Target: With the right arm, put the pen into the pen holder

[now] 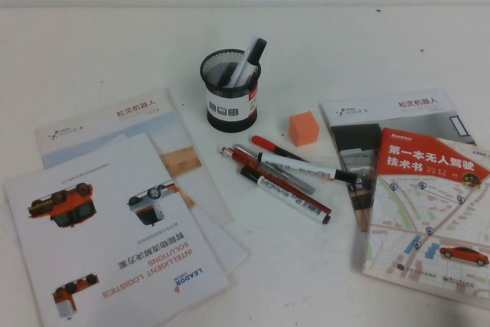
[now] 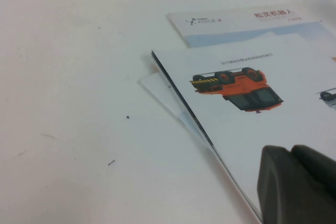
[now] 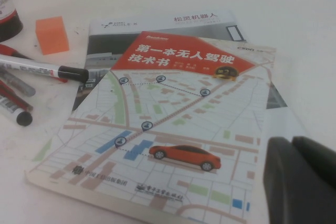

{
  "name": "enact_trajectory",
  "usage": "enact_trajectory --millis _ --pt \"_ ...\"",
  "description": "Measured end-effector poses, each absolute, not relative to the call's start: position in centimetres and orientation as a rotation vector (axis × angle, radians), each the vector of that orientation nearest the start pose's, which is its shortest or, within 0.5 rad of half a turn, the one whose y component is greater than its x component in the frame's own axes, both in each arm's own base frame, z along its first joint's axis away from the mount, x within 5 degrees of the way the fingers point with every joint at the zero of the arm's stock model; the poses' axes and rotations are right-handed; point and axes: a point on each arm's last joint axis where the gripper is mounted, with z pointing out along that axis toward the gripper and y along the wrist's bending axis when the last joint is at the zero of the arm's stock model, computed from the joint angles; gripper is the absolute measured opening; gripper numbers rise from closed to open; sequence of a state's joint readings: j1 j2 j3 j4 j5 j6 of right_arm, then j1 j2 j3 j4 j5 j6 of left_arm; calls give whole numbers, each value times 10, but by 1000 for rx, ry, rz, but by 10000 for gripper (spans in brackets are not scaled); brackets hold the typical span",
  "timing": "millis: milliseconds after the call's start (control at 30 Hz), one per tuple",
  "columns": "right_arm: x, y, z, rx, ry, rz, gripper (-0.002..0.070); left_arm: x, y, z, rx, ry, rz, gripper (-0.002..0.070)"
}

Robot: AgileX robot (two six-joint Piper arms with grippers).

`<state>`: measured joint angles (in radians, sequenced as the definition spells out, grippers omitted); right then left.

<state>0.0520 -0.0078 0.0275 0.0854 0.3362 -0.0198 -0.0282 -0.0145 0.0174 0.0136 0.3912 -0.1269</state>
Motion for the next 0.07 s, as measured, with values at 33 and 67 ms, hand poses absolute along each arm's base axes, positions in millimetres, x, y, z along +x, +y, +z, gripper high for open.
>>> enact_trajectory --millis 33,67 --pt "54 5 174 -11 1839 106 -20 52 -1 173 -84 1877 -93 -3" --pt "54 5 174 -11 1839 106 -20 52 -1 173 -84 1877 -93 -3"
